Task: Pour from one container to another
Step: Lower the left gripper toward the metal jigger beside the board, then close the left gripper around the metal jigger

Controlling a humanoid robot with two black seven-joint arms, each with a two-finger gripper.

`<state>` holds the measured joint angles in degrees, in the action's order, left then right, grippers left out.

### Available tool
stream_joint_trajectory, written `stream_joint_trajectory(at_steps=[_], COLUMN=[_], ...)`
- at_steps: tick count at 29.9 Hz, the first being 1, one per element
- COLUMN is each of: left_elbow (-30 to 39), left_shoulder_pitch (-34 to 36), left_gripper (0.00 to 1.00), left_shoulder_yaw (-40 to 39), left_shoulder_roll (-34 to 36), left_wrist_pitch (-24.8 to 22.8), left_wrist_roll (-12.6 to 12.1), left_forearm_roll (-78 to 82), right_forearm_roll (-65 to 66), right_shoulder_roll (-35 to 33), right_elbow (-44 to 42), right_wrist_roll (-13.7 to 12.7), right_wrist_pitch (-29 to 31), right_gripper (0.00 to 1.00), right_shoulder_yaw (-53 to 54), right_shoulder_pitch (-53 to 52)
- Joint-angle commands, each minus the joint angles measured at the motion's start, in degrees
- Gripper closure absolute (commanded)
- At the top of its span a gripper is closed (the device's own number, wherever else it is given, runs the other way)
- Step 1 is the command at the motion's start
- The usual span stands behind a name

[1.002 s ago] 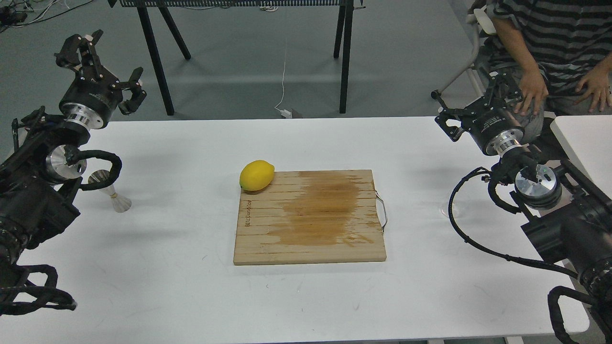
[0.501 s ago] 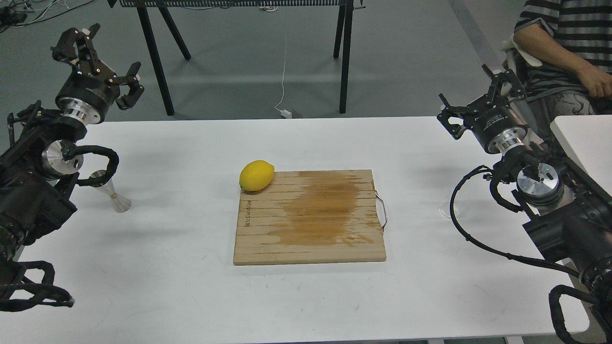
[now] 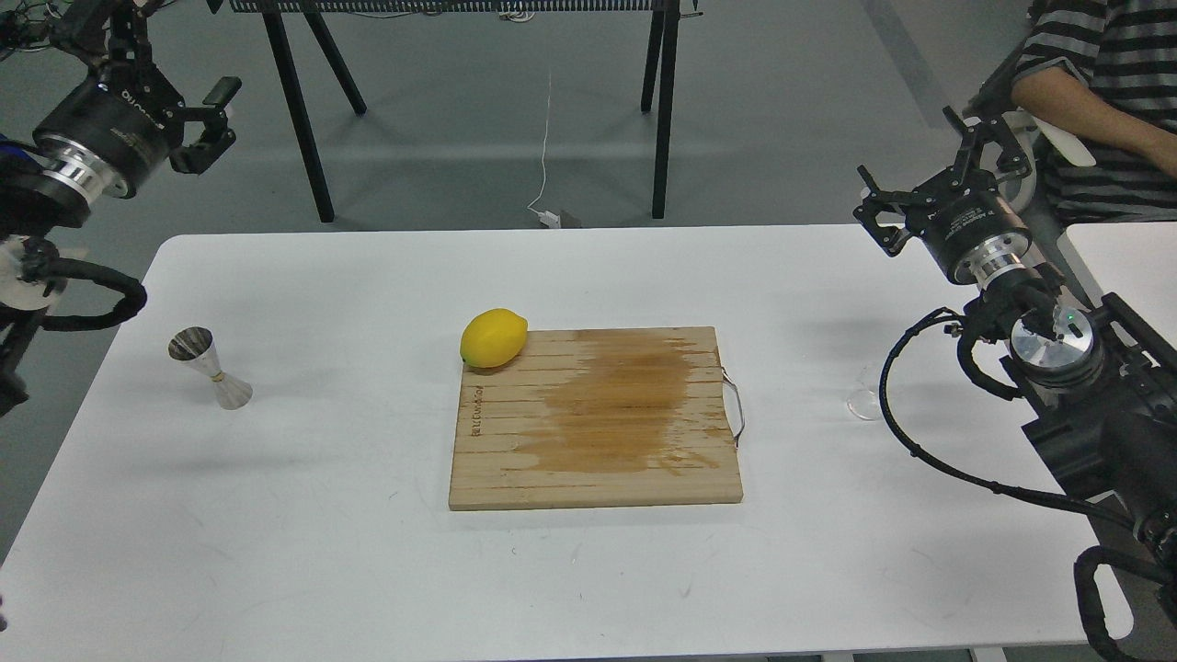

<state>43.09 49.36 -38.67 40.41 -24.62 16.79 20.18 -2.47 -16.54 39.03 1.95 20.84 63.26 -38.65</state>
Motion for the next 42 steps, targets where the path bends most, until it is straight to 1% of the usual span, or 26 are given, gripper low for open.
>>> stream_joint_trajectory(at_steps=[1, 4, 8, 13, 16, 19, 21, 25, 29, 34, 37, 40, 42], left_elbow=[12.5, 21.8, 31.0, 42.3, 46.3, 47.1, 47.3, 46.7, 44.0, 36.5, 31.7, 27.4, 25.0], left_shoulder_pitch=[-0.1, -0.8, -1.4, -1.5, -1.5, -1.5, -1.5, -1.6, -1.9, -5.1, -8.0, -10.1, -10.9], left_gripper=[0.0, 0.0, 0.0, 0.0, 0.0, 0.0, 0.0, 0.0, 0.0, 0.0, 0.0, 0.0, 0.0], left_shoulder_yaw=[5.3, 9.4, 15.7, 23.5, 29.1, 35.3, 39.7, 44.4, 45.8, 46.0, 45.7, 45.5, 45.5], left_shoulder_roll=[9.6, 19.2, 29.2, 39.2, 43.3, 45.7, 46.7, 46.3, 43.1, 34.4, 28.8, 24.5, 21.8], left_wrist_pitch=[4.7, 6.2, 7.2, 14.1, 18.6, 25.0, 27.4, 30.7, 33.7, 37.8, 39.6, 40.7, 41.8], left_wrist_roll=[-0.1, 0.0, 0.3, 0.2, 0.3, 0.6, 0.5, 0.2, -0.2, -0.2, -1.1, -2.7, -2.9], left_forearm_roll=[7.0, 14.4, 22.1, 26.3, 35.4, 47.2, 50.2, 50.8, 51.0, 52.5, 56.2, 57.0, 56.9], right_forearm_roll=[0.0, 0.0, 0.0, 0.0, 0.1, 0.1, 0.1, 0.1, 0.1, 0.1, 0.1, 0.1, 0.1], right_shoulder_roll=[0.0, 0.0, 0.0, 0.0, 0.0, 0.0, 0.0, 0.3, 0.5, 0.5, 0.2, 0.1, 0.1], right_elbow=[-0.3, -0.2, -0.2, -0.2, -0.2, -0.2, -0.2, -0.2, -0.2, -0.2, -0.2, -0.2, 0.1], right_wrist_roll=[0.0, 0.0, 0.1, 0.1, 0.1, 0.1, 0.1, 0.1, 0.1, 0.1, 0.2, 0.2, 0.2], right_wrist_pitch=[0.1, 0.7, 0.7, 0.0, 0.0, 0.0, 0.0, 0.0, -0.4, -1.0, -1.0, -1.1, -0.9], right_gripper=[0.01, 0.01, 0.01, 0.01, 0.01, 0.01, 0.01, 0.01, 0.01, 0.01, 0.01, 0.01, 0.01], right_shoulder_yaw=[0.0, 0.0, 0.0, 0.2, -0.2, -0.1, 0.0, 0.1, -0.2, -0.2, -0.2, -0.2, -0.4], right_shoulder_pitch=[0.2, 0.4, 0.4, 0.2, 0.1, -0.1, -0.4, -0.4, -0.4, -0.4, -0.4, -0.5, -0.4])
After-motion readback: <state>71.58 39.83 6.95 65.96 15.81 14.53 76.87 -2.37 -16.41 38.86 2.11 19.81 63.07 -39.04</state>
